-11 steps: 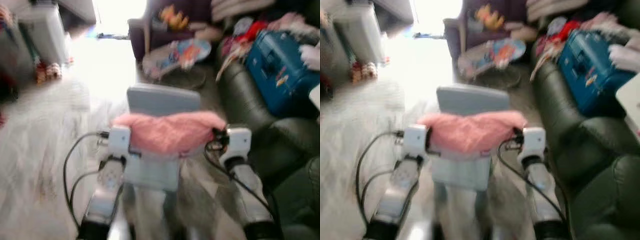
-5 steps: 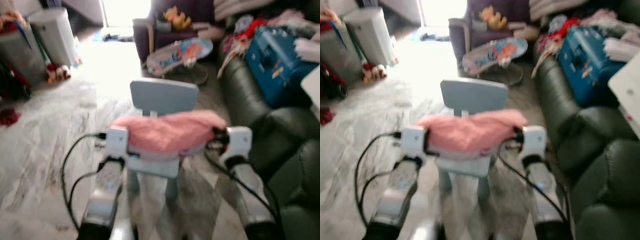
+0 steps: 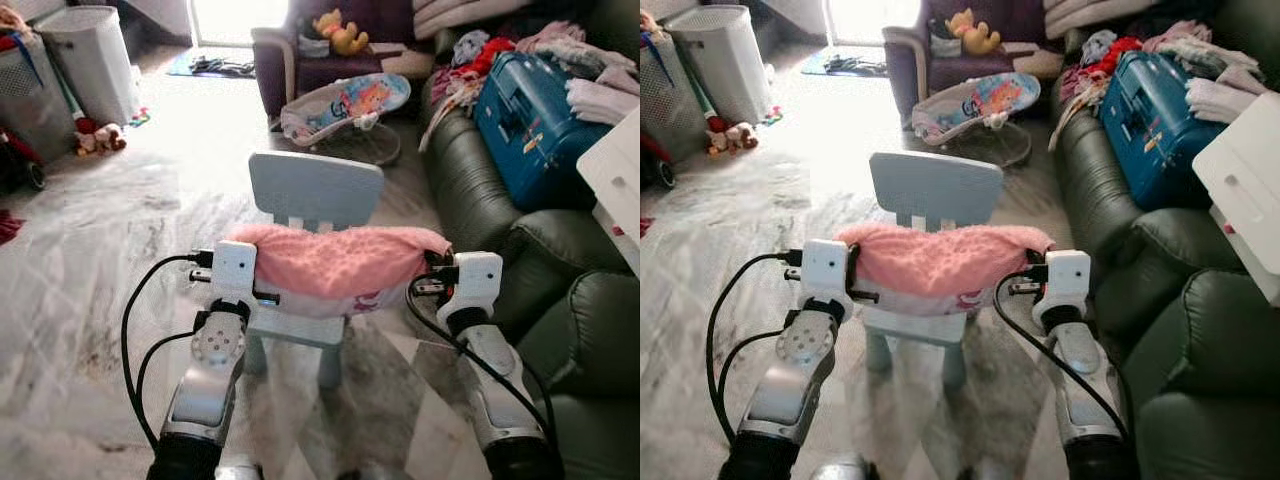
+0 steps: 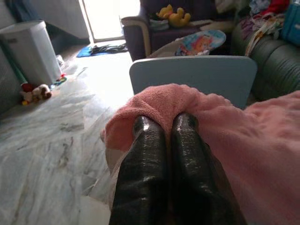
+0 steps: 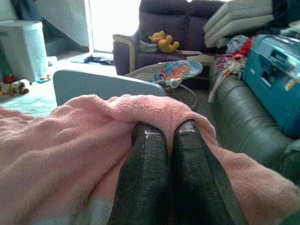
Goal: Move the pillow to the sofa
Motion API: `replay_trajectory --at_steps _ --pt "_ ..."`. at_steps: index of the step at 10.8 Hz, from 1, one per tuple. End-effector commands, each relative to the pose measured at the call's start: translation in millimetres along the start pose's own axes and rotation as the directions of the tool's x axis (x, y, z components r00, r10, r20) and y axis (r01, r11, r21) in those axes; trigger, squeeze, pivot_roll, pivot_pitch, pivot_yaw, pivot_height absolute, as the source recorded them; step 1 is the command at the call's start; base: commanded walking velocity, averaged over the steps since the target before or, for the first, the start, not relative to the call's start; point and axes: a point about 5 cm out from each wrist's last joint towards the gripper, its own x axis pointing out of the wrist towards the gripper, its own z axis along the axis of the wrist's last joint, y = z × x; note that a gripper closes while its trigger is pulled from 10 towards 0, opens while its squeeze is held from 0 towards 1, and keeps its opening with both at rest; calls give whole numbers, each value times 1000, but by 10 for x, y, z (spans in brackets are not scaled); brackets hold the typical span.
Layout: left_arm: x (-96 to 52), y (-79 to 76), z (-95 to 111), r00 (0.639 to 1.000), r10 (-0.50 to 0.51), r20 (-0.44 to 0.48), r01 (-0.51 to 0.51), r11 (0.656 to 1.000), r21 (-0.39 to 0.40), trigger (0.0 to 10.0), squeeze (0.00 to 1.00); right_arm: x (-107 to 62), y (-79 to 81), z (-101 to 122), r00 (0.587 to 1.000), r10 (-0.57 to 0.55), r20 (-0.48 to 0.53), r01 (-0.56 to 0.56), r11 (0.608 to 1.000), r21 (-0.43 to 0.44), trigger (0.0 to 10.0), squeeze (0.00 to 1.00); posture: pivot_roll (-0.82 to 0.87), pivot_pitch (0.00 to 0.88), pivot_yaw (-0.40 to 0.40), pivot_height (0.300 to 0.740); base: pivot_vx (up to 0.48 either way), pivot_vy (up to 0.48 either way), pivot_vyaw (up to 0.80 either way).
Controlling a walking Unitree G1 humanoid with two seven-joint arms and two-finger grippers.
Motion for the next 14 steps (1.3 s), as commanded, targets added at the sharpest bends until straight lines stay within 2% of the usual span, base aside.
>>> replay_trajectory --at_steps 1,4,9,14 --pt "24 -23 103 999 -7 38 7 1000 -5 10000 0 17 -35 32 1000 -14 6 14 1000 -3 10000 0 4 0 -26 740 0 0 -800" --pt "33 -1 83 1000 4 17 -4 999 -33 10000 0 29 -47 36 1000 -15 6 15 1000 -10 10000 0 1 0 -29 740 0 0 -800" --pt "47 5 99 1000 1 25 0 999 -36 10000 0 45 -52 37 1000 -13 4 13 1000 -13 10000 0 4 0 -31 740 0 0 -800" --pt "45 -26 99 1000 -16 25 17 999 -36 10000 0 48 -39 22 1000 -11 0 11 1000 -15 10000 0 4 0 -30 740 0 445 -800"
